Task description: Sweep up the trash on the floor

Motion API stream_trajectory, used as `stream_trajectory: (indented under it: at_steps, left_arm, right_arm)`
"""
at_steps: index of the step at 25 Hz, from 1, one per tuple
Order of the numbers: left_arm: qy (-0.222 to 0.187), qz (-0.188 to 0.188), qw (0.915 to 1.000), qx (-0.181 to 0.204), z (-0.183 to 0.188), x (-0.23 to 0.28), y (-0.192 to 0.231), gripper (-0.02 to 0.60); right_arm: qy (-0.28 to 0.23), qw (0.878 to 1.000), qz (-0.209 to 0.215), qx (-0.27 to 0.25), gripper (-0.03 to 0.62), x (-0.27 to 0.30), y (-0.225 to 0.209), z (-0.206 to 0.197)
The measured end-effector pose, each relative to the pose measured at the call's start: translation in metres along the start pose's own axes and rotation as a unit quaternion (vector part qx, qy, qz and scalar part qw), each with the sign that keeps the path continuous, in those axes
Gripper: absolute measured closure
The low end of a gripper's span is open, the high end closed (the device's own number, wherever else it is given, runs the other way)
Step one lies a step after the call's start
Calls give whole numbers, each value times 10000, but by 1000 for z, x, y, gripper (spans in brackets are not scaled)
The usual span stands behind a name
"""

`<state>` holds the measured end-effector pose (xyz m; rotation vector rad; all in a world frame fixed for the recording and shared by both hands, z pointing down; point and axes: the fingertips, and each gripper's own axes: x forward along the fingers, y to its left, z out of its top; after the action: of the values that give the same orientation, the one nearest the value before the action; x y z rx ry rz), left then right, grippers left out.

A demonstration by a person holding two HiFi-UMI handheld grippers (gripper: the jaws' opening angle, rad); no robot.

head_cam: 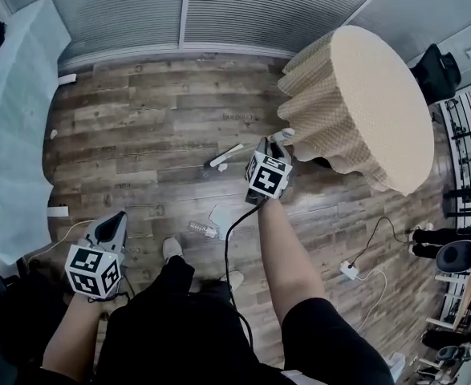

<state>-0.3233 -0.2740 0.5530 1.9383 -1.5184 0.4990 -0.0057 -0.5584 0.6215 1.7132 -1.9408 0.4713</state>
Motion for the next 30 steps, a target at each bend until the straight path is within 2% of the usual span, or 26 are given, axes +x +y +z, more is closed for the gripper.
stream_trajectory:
  at_steps: [3, 9, 14, 20, 30]
  left_arm:
    - [68, -104, 9999, -1, -4, 7, -4, 586]
    - [65, -468, 9986, 237, 5, 24, -34, 586]
    - [-15, -664, 9970, 400, 15, 28, -58, 588]
    - [-35, -748, 9959, 513, 10, 20, -76, 587]
    - [-37, -831, 9945, 642, -5, 6, -86, 587]
  right_arm:
    - [48, 9997, 10, -248, 507, -13, 1, -15]
    - [302, 9990, -29, -330, 505, -45, -12, -45]
    - [299, 9974, 206, -624, 502, -71, -3, -63]
    - [264, 9963, 408, -711, 505, -99, 9, -70]
    - [327, 9964, 532, -573, 508, -152, 8, -92]
